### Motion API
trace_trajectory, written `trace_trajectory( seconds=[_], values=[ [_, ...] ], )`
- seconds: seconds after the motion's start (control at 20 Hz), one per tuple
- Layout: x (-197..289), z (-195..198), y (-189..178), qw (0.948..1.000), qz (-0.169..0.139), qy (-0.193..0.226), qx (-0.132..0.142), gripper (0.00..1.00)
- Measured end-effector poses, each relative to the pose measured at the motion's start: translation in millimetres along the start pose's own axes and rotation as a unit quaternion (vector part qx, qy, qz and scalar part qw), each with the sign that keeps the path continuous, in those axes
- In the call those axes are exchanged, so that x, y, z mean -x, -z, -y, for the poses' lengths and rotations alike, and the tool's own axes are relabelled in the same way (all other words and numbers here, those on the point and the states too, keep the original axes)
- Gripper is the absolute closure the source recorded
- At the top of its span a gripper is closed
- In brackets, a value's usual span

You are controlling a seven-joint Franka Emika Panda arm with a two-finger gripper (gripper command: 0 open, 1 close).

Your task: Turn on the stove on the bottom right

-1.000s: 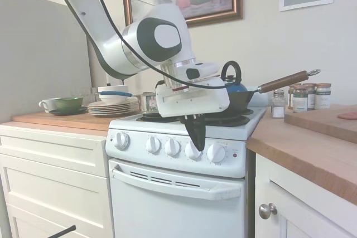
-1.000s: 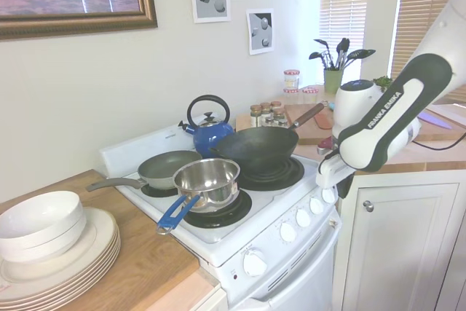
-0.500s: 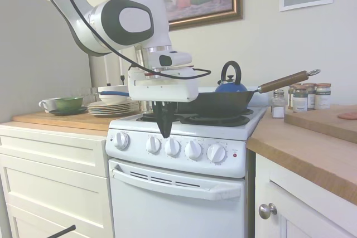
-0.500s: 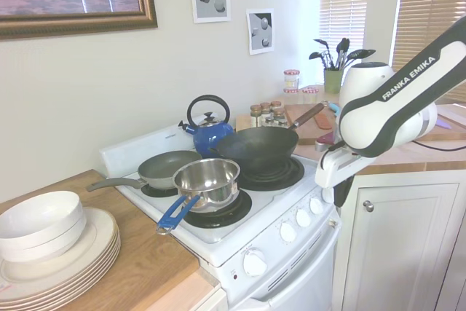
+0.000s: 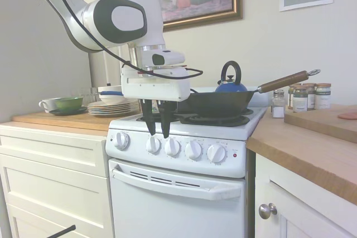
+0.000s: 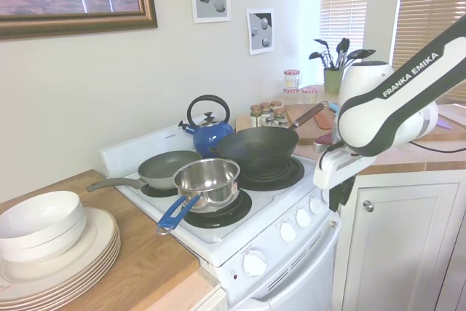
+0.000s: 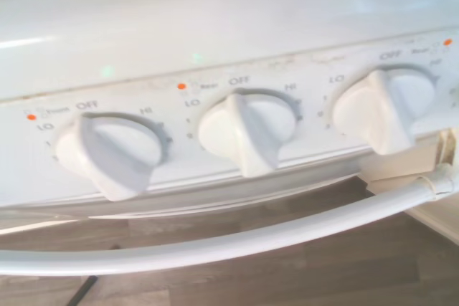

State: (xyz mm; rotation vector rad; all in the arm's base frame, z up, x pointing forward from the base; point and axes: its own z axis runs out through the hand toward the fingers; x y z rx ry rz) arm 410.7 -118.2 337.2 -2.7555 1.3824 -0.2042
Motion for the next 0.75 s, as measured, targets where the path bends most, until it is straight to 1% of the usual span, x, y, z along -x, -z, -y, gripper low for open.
trace_trajectory(
  seconds=[0.25,0.75],
  values=[
    [1.3,2.3,3.6,1.0,0.0,-0.002,-0.008,0.0],
    [2.6,3.0,9.1,0.9999,0.0,0.004,-0.01,0.0]
  ],
)
